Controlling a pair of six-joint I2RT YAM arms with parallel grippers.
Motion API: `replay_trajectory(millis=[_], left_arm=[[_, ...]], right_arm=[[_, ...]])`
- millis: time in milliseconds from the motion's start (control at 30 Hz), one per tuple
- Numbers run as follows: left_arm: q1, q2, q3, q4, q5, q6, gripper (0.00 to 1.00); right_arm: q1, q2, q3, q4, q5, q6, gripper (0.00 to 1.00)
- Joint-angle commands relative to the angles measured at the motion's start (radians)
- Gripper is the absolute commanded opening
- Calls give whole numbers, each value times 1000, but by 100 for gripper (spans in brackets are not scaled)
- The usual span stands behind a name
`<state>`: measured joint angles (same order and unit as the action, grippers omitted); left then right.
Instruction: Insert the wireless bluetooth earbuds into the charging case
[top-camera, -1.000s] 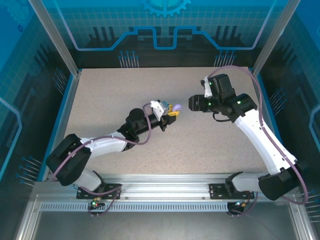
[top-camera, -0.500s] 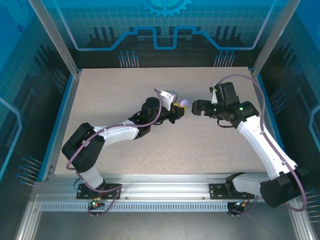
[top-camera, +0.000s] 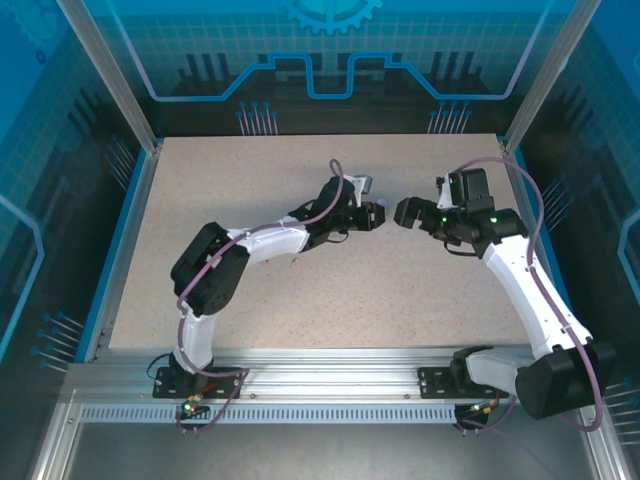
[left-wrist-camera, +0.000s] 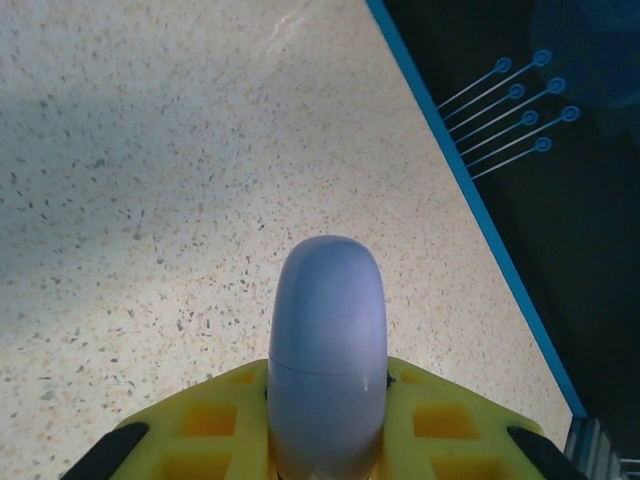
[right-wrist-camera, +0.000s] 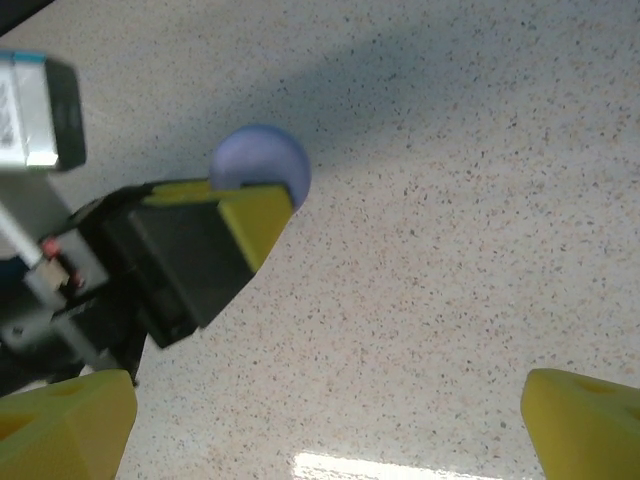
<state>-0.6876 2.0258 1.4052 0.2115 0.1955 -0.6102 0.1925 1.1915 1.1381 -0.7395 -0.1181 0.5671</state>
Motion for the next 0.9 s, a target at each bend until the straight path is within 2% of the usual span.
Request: replay_trajectory(millis=[0, 333, 400, 533, 633, 867], left_arm=[[16, 89, 137, -179, 54, -109, 0], [52, 362, 467, -358, 137, -328, 0], [55, 409, 527, -377, 150, -343, 6], [55, 520, 726, -504, 165, -347, 9], [56, 593, 858, -613, 162, -352, 22], [60, 659, 984, -720, 157, -359, 34]], right_arm=[[-11, -4, -22, -3, -25, 12, 100], [-12, -33, -49, -20, 20, 22, 100], [-12, -35, -48, -22, 21, 22, 100], [-11, -37, -47, -23, 26, 22, 100], [-12, -37, -44, -30, 33, 22, 100], [-12, -49, -34, -43, 41, 19, 100]])
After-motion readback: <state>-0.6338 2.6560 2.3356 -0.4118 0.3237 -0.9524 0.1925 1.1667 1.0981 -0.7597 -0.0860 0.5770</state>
